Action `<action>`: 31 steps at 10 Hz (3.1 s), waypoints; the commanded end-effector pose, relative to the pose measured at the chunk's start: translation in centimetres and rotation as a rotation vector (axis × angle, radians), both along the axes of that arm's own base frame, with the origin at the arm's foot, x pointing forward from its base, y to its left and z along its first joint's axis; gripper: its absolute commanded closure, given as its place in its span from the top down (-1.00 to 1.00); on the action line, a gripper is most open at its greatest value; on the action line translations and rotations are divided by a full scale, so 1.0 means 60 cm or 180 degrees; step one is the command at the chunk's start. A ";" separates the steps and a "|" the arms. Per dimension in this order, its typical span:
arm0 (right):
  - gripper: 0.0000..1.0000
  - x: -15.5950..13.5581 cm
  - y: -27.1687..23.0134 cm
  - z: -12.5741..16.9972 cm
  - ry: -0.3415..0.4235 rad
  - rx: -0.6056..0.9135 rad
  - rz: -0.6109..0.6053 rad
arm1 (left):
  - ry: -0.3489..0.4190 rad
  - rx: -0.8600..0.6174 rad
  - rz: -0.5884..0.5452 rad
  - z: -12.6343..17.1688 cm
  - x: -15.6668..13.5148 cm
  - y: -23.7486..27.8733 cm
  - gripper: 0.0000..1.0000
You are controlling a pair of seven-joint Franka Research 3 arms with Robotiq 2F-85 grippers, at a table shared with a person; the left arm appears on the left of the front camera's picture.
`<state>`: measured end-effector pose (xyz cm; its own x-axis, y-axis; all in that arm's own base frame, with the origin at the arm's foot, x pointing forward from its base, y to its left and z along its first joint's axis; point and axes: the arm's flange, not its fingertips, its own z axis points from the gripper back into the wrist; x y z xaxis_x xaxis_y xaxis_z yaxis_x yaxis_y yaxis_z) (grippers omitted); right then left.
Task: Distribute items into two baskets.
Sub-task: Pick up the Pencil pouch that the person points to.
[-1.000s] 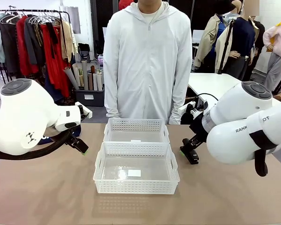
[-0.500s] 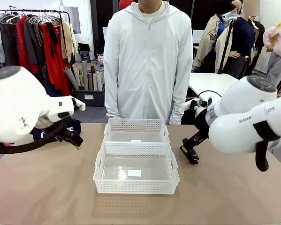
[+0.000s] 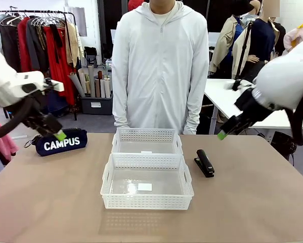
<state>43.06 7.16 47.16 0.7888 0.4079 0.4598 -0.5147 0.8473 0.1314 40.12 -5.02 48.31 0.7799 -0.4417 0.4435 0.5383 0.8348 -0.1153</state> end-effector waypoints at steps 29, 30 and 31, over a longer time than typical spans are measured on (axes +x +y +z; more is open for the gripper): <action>1.00 -0.111 -0.288 0.081 -0.0167 0.1215 -0.0466 | -0.0440 -0.0972 0.0221 0.096 -0.171 0.261 1.00; 1.00 -0.111 -0.288 0.081 -0.0167 0.1215 -0.0466 | -0.0440 -0.0972 0.0221 0.096 -0.171 0.261 1.00; 1.00 -0.111 -0.288 0.081 -0.0167 0.1215 -0.0466 | -0.0440 -0.0972 0.0221 0.096 -0.171 0.261 1.00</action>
<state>36.40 -10.17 51.92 0.7996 0.0860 0.5943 -0.4026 0.8111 0.4243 29.87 10.57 54.04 0.7276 -0.2207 0.6496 0.5093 0.8081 -0.2959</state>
